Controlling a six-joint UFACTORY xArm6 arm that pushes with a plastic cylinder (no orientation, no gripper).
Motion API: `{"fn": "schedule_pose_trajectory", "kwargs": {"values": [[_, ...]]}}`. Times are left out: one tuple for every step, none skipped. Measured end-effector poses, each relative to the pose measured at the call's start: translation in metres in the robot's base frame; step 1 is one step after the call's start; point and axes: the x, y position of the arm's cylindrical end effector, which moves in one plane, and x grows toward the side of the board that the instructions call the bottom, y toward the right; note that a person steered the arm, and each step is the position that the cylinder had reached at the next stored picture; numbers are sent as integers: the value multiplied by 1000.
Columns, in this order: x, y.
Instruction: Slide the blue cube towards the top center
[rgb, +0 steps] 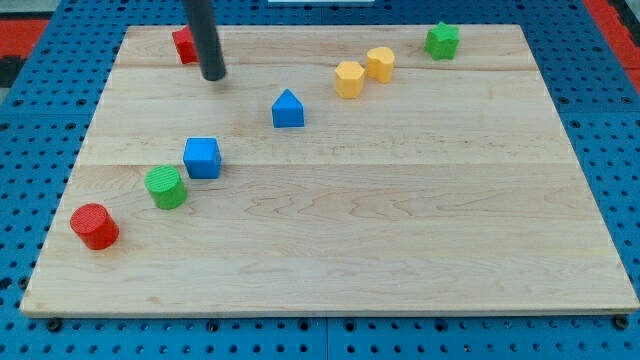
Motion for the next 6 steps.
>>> {"fn": "schedule_pose_trajectory", "kwargs": {"values": [[0, 23], [0, 40], [0, 47], [0, 57], [3, 75], [6, 74]]}}
